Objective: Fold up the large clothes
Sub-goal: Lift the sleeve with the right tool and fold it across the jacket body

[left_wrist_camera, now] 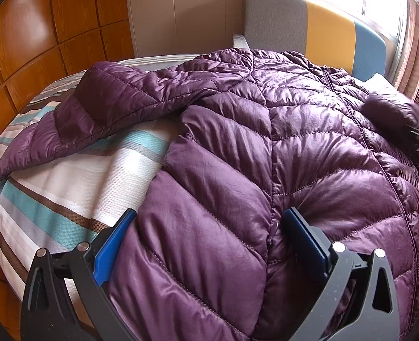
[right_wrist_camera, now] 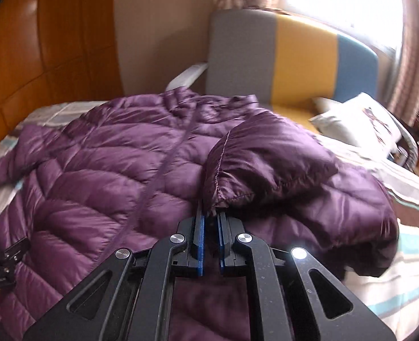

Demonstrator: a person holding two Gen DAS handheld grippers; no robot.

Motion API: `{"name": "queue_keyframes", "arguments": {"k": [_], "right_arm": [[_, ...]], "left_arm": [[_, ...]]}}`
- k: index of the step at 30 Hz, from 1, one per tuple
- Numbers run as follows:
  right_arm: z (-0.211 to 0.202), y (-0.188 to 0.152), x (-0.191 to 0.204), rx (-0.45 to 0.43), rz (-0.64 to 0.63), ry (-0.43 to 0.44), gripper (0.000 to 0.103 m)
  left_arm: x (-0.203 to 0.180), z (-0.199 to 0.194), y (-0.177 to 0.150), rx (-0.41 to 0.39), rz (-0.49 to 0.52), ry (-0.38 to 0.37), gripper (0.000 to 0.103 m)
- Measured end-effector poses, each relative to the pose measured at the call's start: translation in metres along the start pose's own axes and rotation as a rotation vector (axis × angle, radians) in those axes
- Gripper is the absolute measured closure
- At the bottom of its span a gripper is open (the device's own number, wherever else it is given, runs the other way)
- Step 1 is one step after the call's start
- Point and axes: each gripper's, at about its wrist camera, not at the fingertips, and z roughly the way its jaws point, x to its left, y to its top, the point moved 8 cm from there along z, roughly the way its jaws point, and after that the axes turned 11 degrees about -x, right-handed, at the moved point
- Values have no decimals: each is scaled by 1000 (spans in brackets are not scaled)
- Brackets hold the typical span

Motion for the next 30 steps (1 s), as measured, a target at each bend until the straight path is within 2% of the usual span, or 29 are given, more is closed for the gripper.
{"name": "queue_keyframes", "arguments": {"k": [4,6,7,8,9,10,11,14,18,21,25,26,28,30], "right_arm": [[9,2,29,8,-34,66,95],[17,-4,40,49,-28,106,96],[21,-9,43,84,-15,136,90],[24,-14,46,111,-7,151,76],[24,-18,47,129,-2,166,66],[19,-20,50,127,1,181,49],[13,-21,52,114,-2,190,41],[-10,-22,49,79,6,208,41],[-38,-26,27,36,100,207,41],[-57,-28,-10,-13,197,121,41],[-76,-35,-82,-52,281,-178,41],[-76,-36,-97,-48,310,-235,46],[-71,-39,-118,-44,385,-287,56],[-57,-43,-126,-18,434,-301,59]], "left_arm": [[0,0,0,0,0,1,2],[0,0,0,0,1,1,2],[0,0,0,0,1,1,2],[0,0,0,0,1,1,2],[0,0,0,0,0,0,2],[0,0,0,0,1,1,2],[0,0,0,0,1,2,2],[0,0,0,1,2,2,2],[0,0,0,1,2,3,2],[0,-4,2,1,11,30,2],[-9,-14,11,-6,58,58,2],[-12,-17,13,-13,62,56,2],[-21,-24,23,-31,67,38,2],[-29,-30,31,-46,84,28,2]]}}
